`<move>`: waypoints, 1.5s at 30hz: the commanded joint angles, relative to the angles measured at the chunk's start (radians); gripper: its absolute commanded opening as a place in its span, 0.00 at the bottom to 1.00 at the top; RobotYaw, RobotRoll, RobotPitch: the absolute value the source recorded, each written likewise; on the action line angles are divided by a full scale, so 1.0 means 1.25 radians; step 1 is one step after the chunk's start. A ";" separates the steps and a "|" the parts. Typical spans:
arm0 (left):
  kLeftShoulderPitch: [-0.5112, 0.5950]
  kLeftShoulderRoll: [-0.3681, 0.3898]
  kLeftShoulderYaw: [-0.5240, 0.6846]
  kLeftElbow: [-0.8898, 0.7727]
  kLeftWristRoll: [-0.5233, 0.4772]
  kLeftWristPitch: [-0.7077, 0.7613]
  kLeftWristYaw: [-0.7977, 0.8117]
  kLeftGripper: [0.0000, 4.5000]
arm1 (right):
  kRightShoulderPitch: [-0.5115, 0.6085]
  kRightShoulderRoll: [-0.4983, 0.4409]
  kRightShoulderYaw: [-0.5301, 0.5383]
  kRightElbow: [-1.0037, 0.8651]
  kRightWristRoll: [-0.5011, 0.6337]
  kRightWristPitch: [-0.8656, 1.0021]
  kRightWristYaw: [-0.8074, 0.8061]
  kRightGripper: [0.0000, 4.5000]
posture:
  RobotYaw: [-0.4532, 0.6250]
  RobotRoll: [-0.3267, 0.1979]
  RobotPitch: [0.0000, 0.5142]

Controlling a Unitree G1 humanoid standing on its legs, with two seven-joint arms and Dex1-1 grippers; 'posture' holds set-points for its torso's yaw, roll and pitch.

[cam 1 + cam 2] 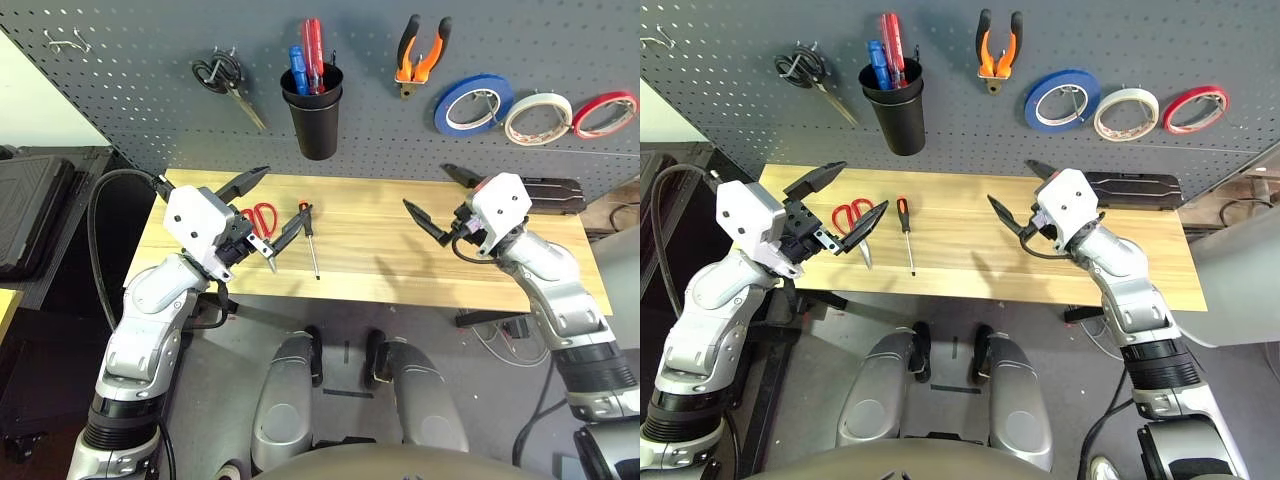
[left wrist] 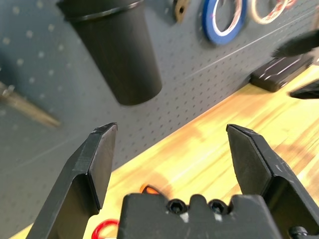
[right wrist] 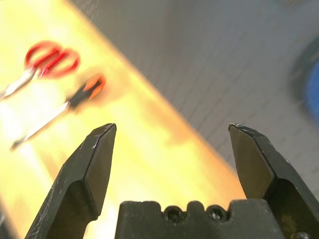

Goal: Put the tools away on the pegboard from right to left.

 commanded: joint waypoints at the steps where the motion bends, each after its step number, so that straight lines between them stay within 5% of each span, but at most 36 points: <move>1: 0.009 0.000 -0.032 0.038 0.056 0.060 0.038 1.00 | 0.041 -0.031 0.006 0.022 0.001 0.036 0.049 1.00 | 0.60 0.62 0.48; 23: -0.261 -0.231 -0.136 0.471 0.225 0.322 0.280 1.00 | 0.123 -0.053 0.046 -0.077 -0.036 0.145 0.105 1.00 | 0.52 0.62 0.59; 33: -0.441 -0.342 -0.053 0.765 0.218 0.288 0.426 1.00 | 0.117 -0.026 0.067 -0.098 -0.059 0.164 0.078 1.00 | 0.50 0.62 0.63; 45: -0.500 -0.397 -0.043 0.918 0.223 0.242 0.474 1.00 | 0.122 -0.014 0.073 -0.122 -0.069 0.186 0.055 1.00 | 0.48 0.62 0.66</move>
